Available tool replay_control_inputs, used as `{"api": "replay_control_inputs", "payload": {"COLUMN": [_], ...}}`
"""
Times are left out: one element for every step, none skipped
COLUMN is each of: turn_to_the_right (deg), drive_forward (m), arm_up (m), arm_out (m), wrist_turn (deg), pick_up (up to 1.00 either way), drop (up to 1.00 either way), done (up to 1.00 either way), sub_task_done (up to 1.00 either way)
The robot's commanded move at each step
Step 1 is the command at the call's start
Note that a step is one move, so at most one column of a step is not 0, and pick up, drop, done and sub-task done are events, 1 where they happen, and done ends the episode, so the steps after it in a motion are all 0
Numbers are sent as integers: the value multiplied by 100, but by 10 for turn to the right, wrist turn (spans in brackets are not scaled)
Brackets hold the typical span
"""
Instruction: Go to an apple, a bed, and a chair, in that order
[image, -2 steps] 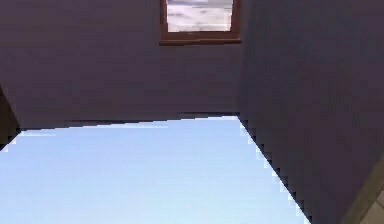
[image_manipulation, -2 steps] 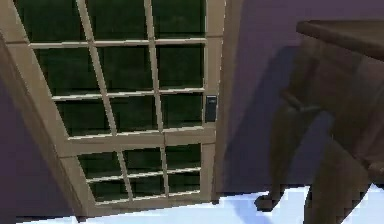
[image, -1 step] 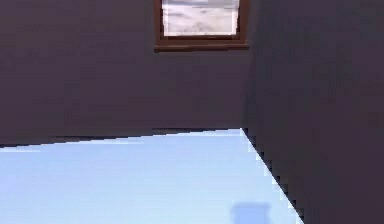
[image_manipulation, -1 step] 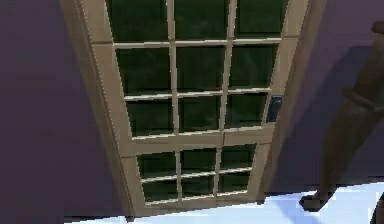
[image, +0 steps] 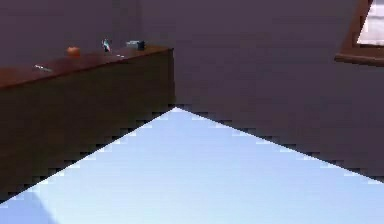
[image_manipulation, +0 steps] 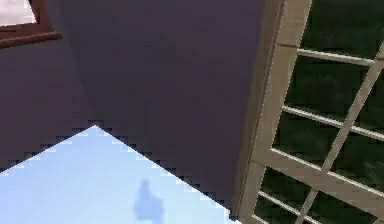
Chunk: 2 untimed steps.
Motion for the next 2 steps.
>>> {"api": "replay_control_inputs", "payload": {"turn_to_the_right": [-360, 0], "drive_forward": [0, 50], "arm_up": [0, 0], "arm_out": [0, 0], "wrist_turn": [0, 0], "pick_up": [0, 0], "drop": [0, 0], "done": [0, 0], "sub_task_done": [0, 0]}}
